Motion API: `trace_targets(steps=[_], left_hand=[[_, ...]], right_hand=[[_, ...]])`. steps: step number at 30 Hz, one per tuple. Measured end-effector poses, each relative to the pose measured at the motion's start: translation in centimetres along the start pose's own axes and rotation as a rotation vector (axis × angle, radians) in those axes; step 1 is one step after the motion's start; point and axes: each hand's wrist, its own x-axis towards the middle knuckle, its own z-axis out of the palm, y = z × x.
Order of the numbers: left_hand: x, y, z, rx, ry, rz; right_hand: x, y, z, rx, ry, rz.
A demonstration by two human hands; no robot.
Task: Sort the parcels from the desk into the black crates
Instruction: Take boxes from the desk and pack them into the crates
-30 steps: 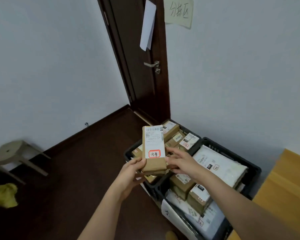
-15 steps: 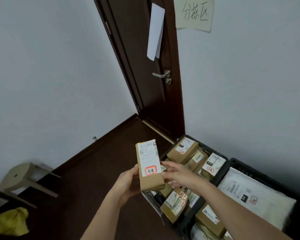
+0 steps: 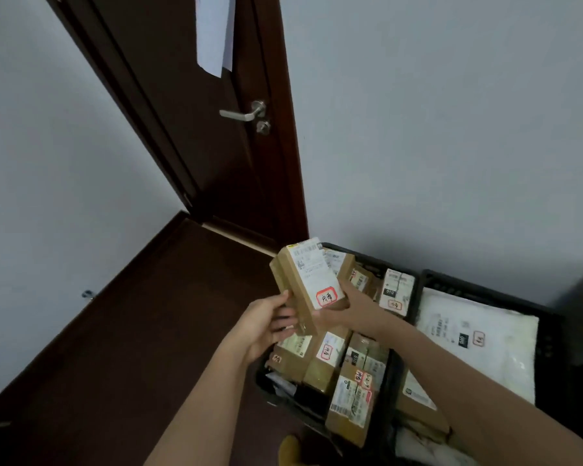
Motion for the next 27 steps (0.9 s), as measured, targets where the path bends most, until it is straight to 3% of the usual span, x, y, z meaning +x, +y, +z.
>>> trace_targets(steps=[6, 13, 21, 27], left_hand=[[3.3, 2.9, -2.9, 0.150, -0.170, -0.041], [7.0, 2.8, 0.3, 0.280, -0.456, -0.088], [9.8, -0.3, 2.7, 0.254, -0.370, -0.220], [12.2, -1.7, 3.0, 0.267, -0.234, -0.285]], right_hand=[[2.3, -1.6, 3.4, -0.079, 0.301, 0.021], [1.5, 1.9, 1.4, -0.137, 0.626, 0.263], [-0.9, 8.9, -0.2, 0.110, 0.774, 0.589], [0.7, 12.1, 0.3, 0.231, 0.725, 0.640]])
